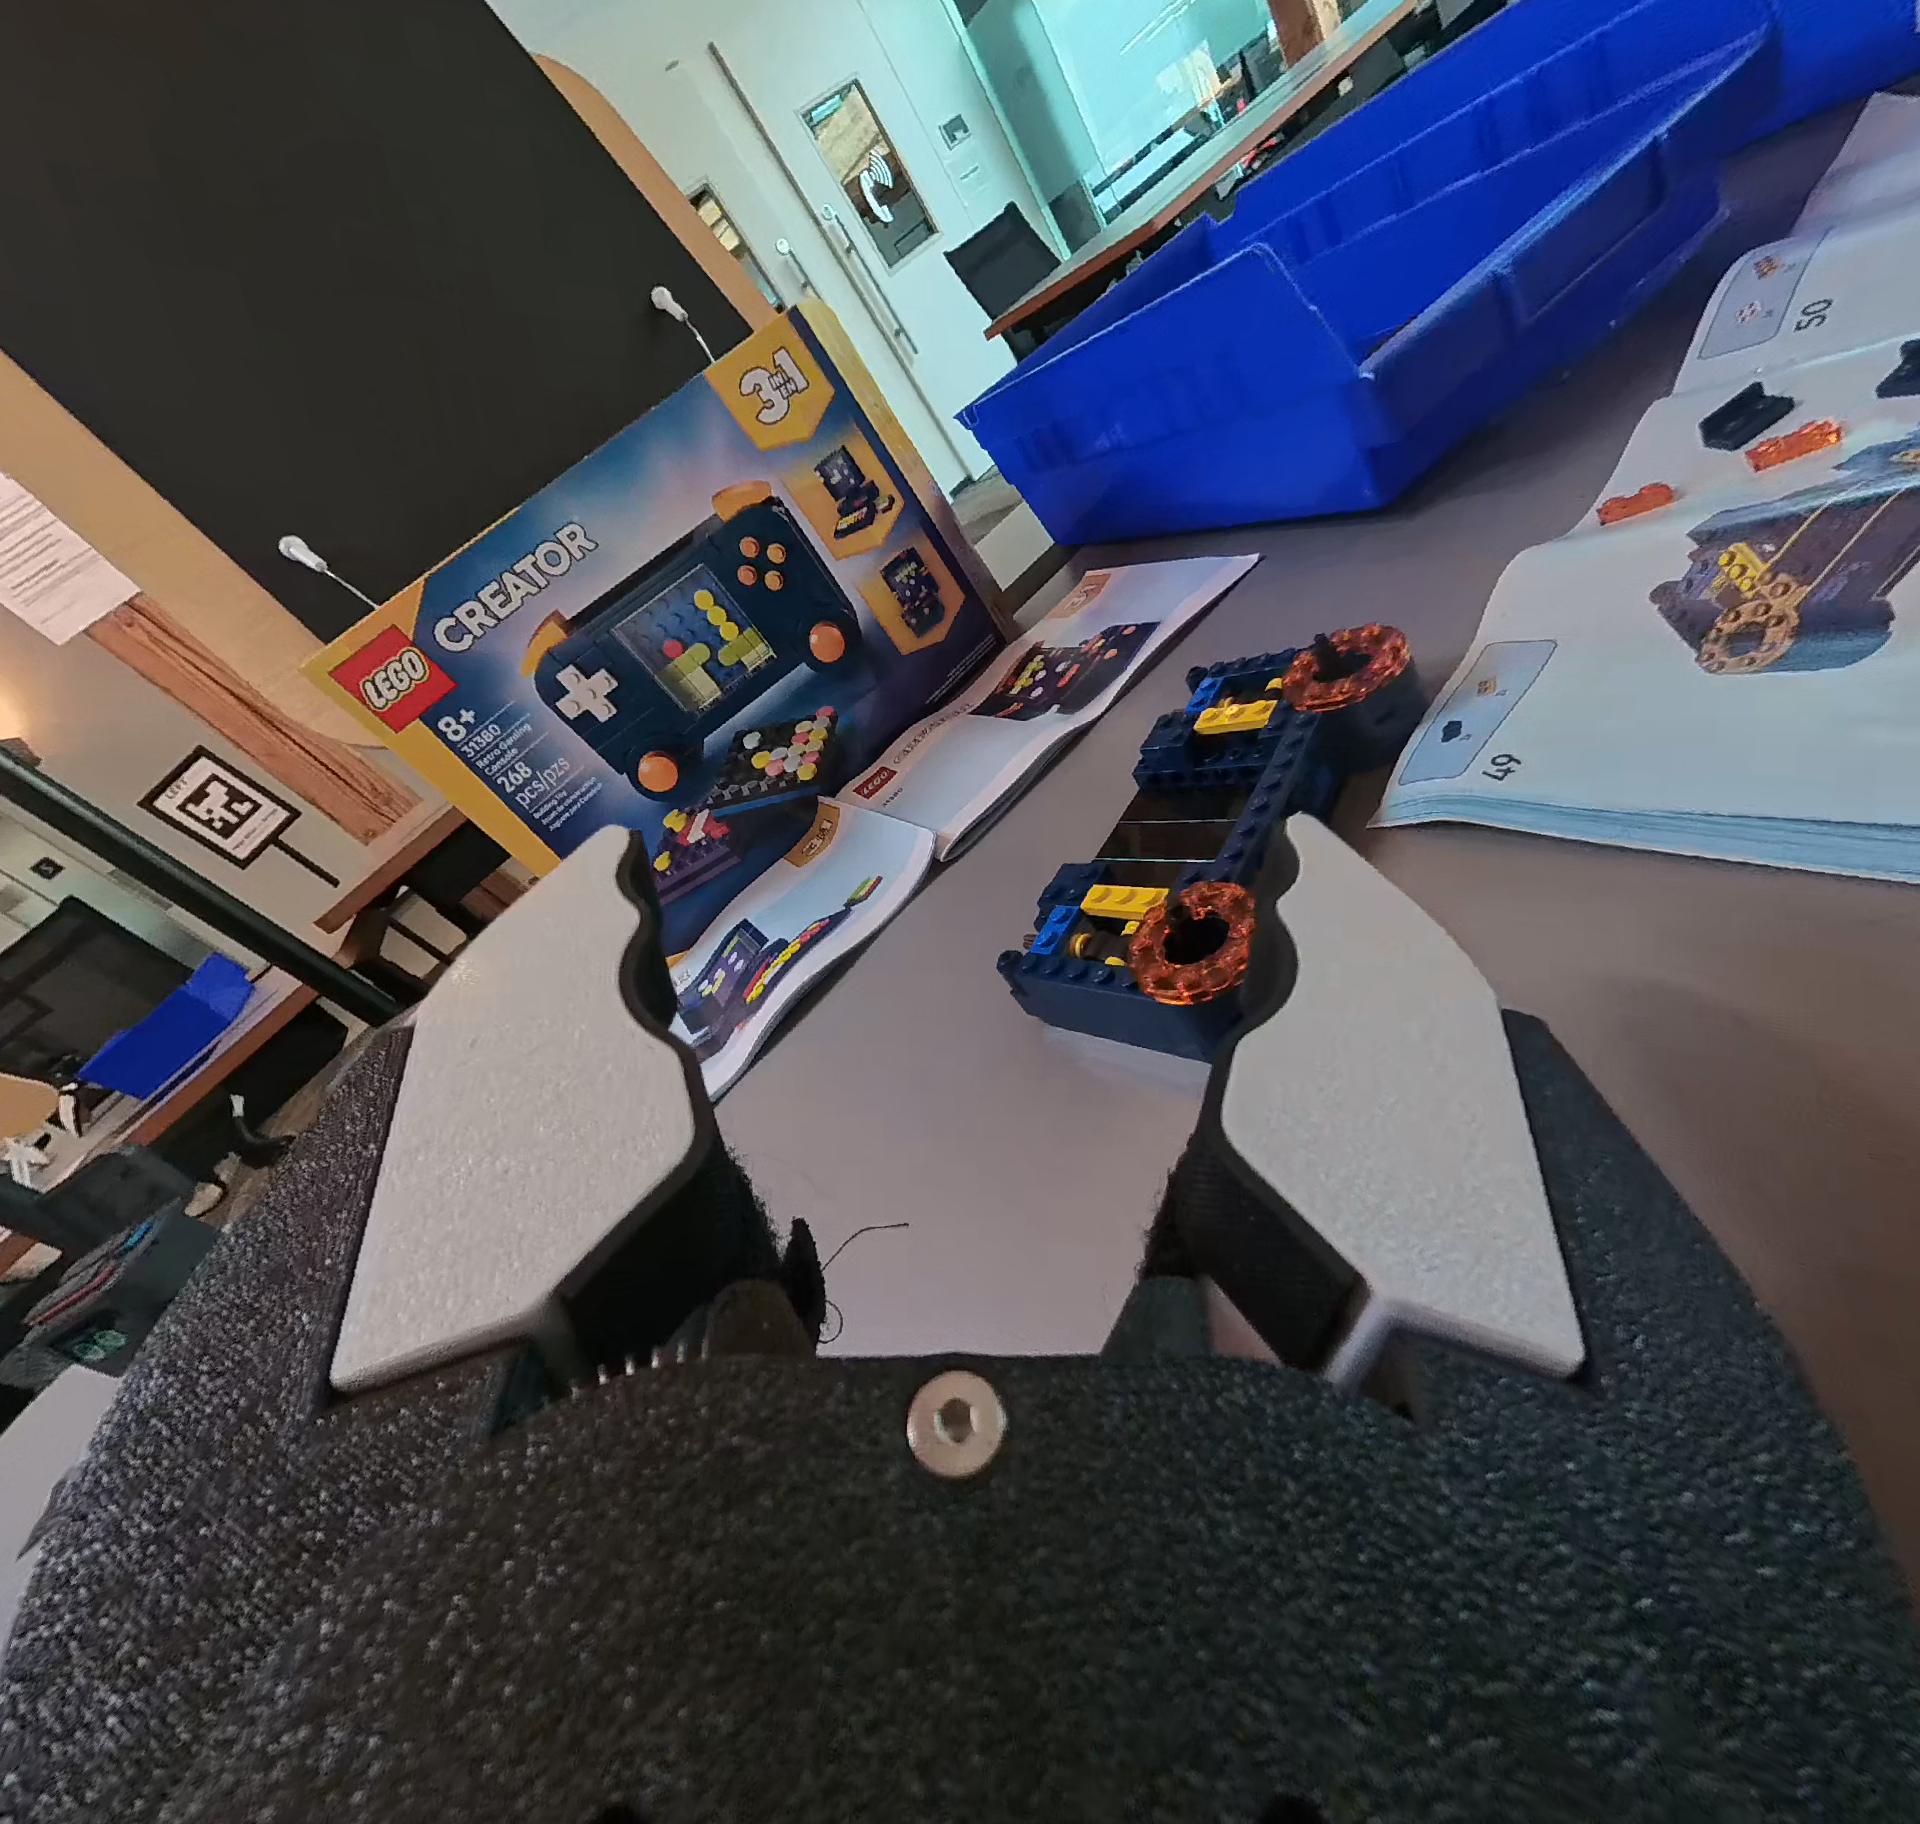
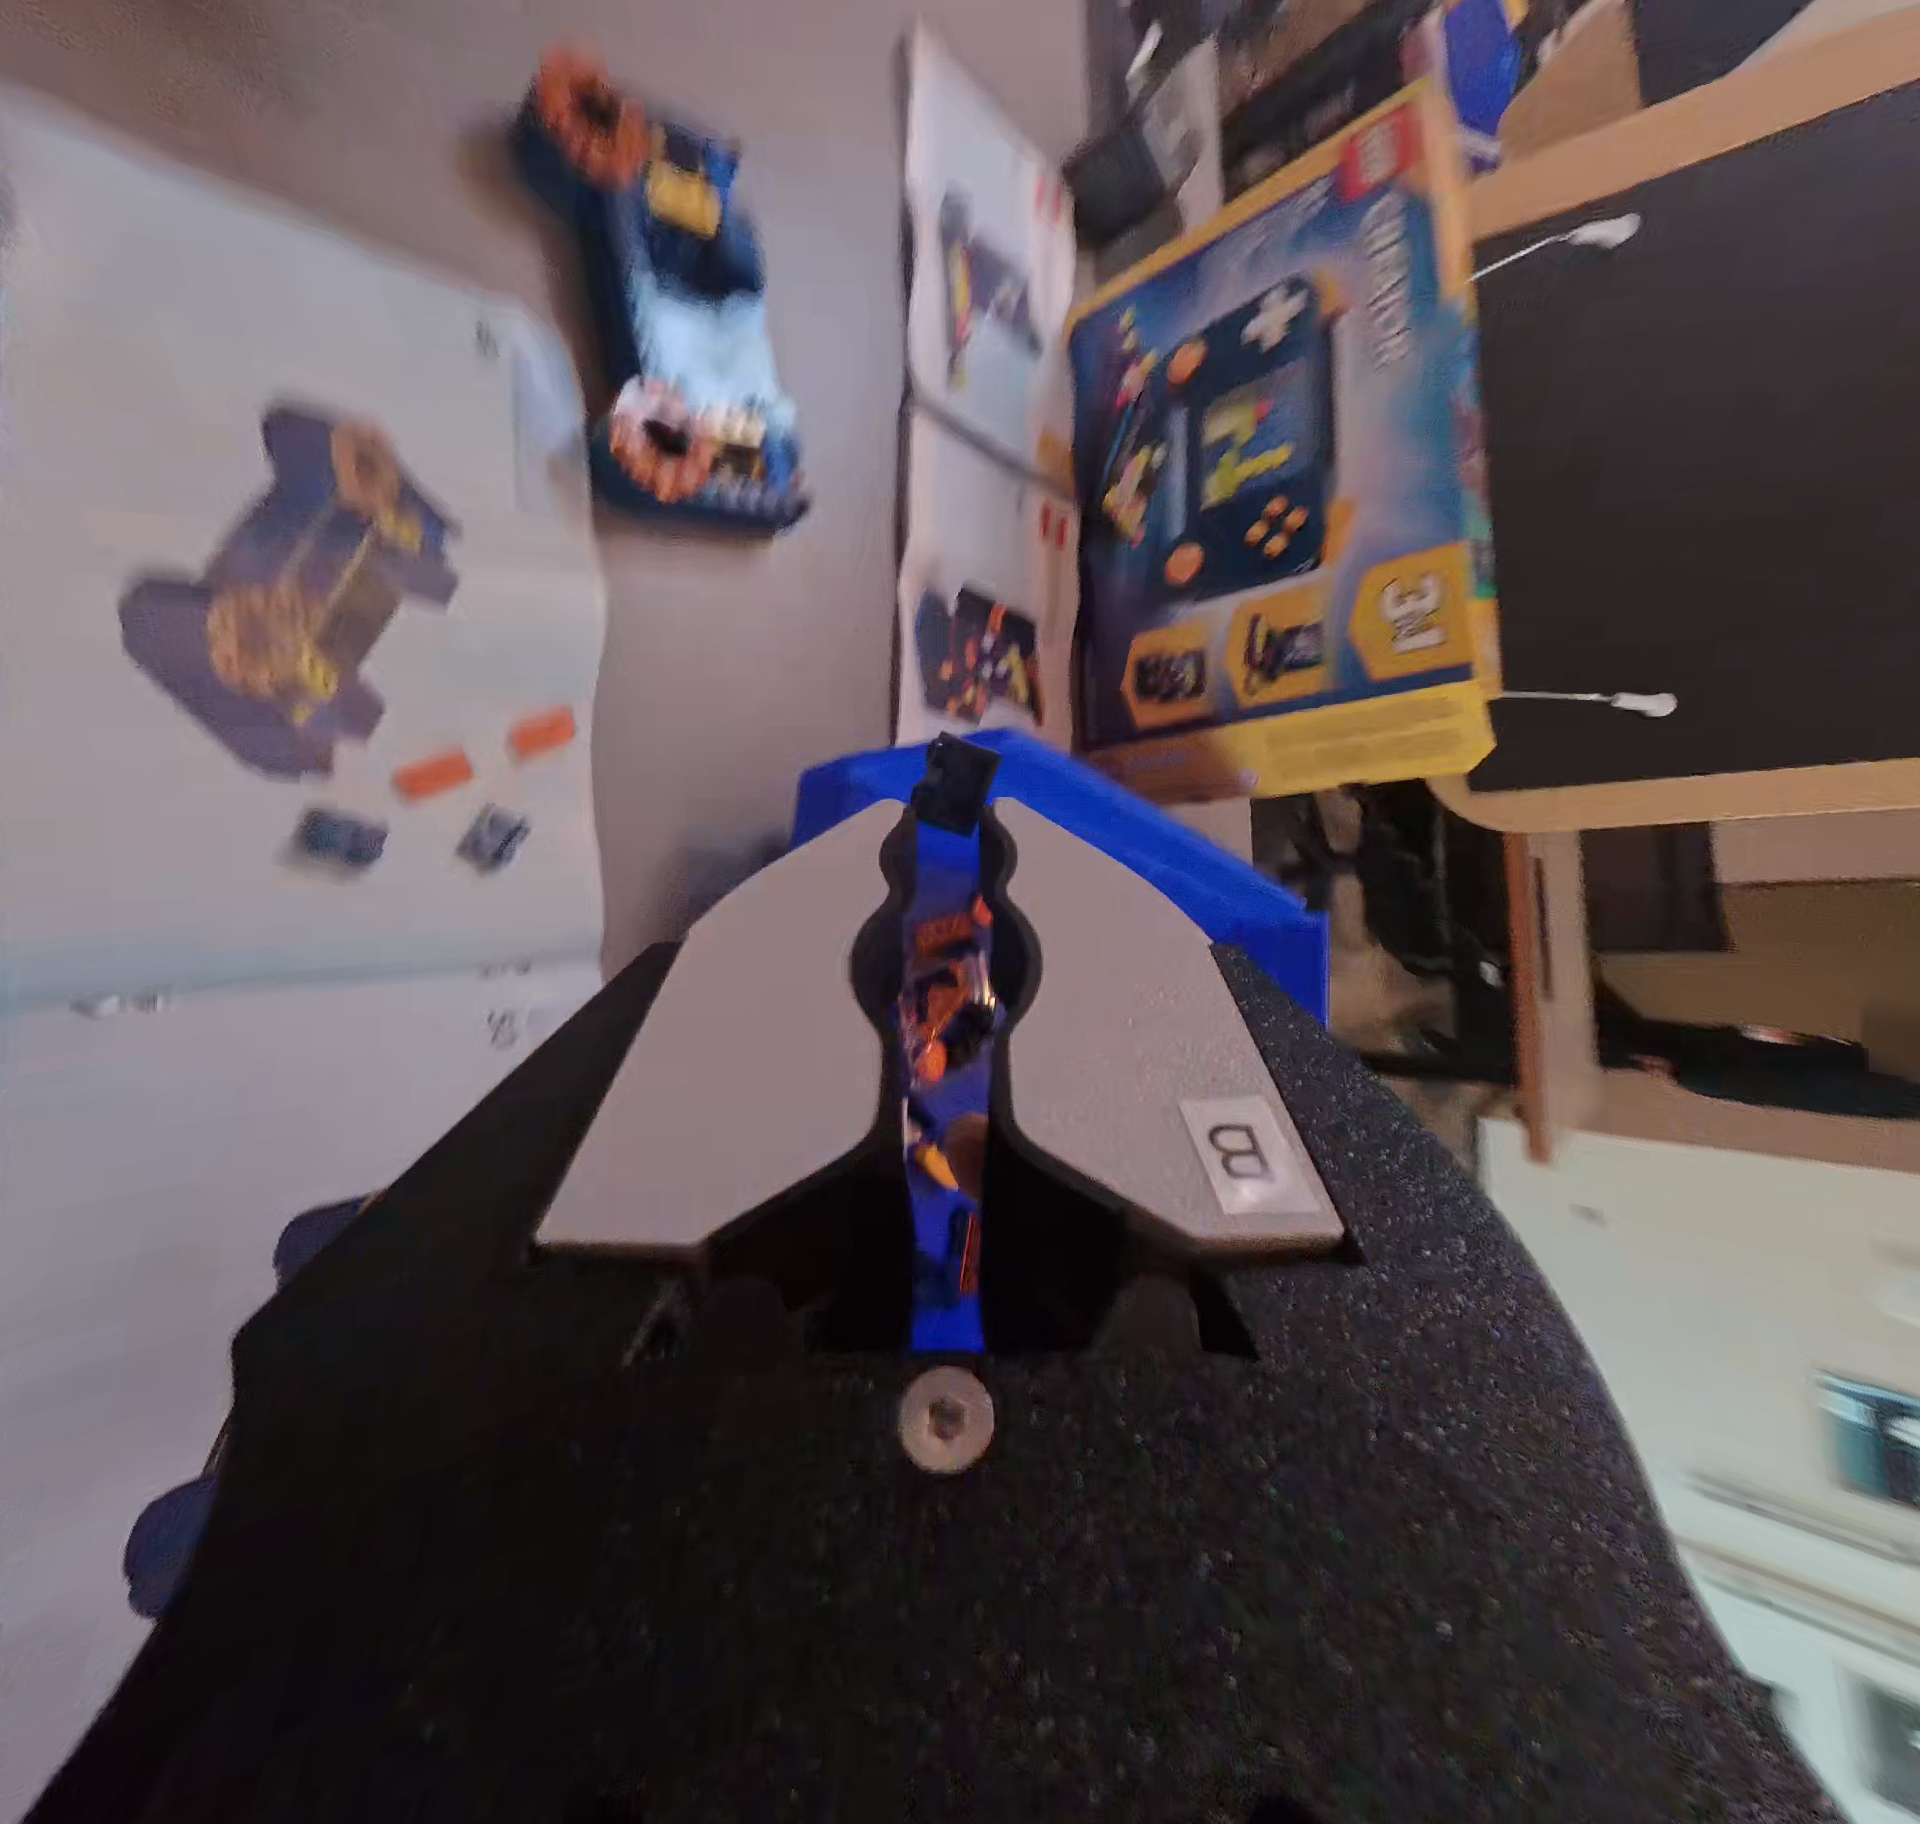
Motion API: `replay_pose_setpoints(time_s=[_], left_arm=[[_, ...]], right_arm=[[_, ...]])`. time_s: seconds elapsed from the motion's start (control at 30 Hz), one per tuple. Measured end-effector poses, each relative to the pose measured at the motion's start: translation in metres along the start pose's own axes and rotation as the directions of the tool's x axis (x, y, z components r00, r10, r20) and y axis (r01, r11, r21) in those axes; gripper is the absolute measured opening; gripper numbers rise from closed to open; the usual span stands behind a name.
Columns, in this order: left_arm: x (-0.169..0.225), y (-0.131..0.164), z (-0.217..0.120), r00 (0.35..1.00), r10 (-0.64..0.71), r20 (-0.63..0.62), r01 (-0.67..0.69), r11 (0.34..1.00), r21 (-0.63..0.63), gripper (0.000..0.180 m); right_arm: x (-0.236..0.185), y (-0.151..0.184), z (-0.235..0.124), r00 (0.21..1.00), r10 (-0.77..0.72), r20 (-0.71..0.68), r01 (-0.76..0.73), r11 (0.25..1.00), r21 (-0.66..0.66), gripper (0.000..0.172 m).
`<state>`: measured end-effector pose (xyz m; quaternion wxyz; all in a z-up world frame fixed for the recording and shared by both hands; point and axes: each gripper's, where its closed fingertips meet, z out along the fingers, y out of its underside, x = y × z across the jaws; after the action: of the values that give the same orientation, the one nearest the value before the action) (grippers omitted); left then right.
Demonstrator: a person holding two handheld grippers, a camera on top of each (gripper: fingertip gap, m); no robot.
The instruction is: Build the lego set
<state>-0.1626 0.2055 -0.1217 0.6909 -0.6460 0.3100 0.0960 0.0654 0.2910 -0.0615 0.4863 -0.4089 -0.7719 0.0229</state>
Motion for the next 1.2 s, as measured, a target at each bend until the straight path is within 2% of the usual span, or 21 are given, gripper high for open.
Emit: replay_pose_setpoints(time_s=[0.07, 0.13, 0.23, 0.43, 0.57, 0.67, 0.73, 0.8, 0.9, 1.0, 1.07, 1.1, 1.2], left_arm=[[0.002, -0.002, 0.0, 1.0, 0.004, -0.005, -0.004, 1.0, 0.004, 0.108], [0.003, -0.003, 0.0, 1.0, 0.005, -0.008, -0.005, 1.0, 0.009, 0.108], [0.005, -0.004, 0.001, 1.0, 0.008, -0.014, -0.007, 1.0, 0.013, 0.108], [0.007, -0.005, 0.001, 1.0, 0.013, -0.02, -0.012, 1.0, 0.011, 0.108], [0.007, -0.003, 0.001, 1.0, 0.014, -0.016, -0.014, 1.0, 0.004, 0.108], [0.007, -0.003, 0.002, 1.0, 0.014, -0.017, -0.014, 1.0, 0.001, 0.108], [0.008, -0.002, 0.002, 1.0, 0.017, -0.02, -0.017, 1.0, -0.002, 0.108], [0.009, -0.001, 0.002, 1.0, 0.02, -0.022, -0.02, 1.0, -0.005, 0.108], [0.009, -0.001, 0.002, 0.999, 0.024, -0.025, -0.024, 1.0, -0.01, 0.108], [0.011, 0.0, 0.002, 0.999, 0.028, -0.031, -0.029, 0.999, -0.014, 0.108], [0.012, 0.001, 0.003, 0.999, 0.033, -0.036, -0.034, 0.999, -0.019, 0.108], [0.012, 0.001, 0.003, 0.999, 0.037, -0.038, -0.038, 0.999, -0.022, 0.108], [0.013, 0.002, 0.003, 0.998, 0.038, -0.042, -0.039, 0.999, -0.026, 0.108]], right_arm=[[-0.038, 0.018, 0.011, 0.993, -0.121, 0.011, 0.121, 0.986, -0.118, 0.01], [-0.071, 0.028, 0.018, 0.977, -0.209, 0.037, 0.212, 0.964, -0.163, 0.011], [-0.097, 0.041, 0.022, 0.95, -0.307, 0.062, 0.312, 0.921, -0.233, 0.011], [-0.118, 0.053, 0.033, 0.932, -0.34, 0.124, 0.361, 0.888, -0.284, 0.011], [-0.126, 0.052, 0.034, 0.934, -0.316, 0.166, 0.351, 0.898, -0.265, 0.016], [-0.131, 0.042, 0.027, 0.959, -0.201, 0.198, 0.239, 0.952, -0.193, 0.016], [-0.126, 0.035, 0.023, 0.981, -0.053, 0.186, 0.081, 0.986, -0.144, 0.013], [-0.123, 0.031, 0.022, 0.968, 0.146, 0.203, -0.128, 0.987, -0.099, 0.01], [-0.117, 0.043, 0.027, 0.885, 0.416, 0.21, -0.399, 0.909, -0.12, 0.004], [-0.123, 0.051, 0.031, 0.707, 0.636, 0.309, -0.615, 0.769, -0.174, 0.008], [-0.13, 0.051, 0.034, 0.616, 0.692, 0.376, -0.667, 0.712, -0.218, 0.014], [-0.132, 0.053, 0.036, 0.61, 0.696, 0.38, -0.667, 0.709, -0.227, 0.015], [-0.134, 0.051, 0.039, 0.656, 0.648, 0.386, -0.627, 0.753, -0.2, 0.008]])
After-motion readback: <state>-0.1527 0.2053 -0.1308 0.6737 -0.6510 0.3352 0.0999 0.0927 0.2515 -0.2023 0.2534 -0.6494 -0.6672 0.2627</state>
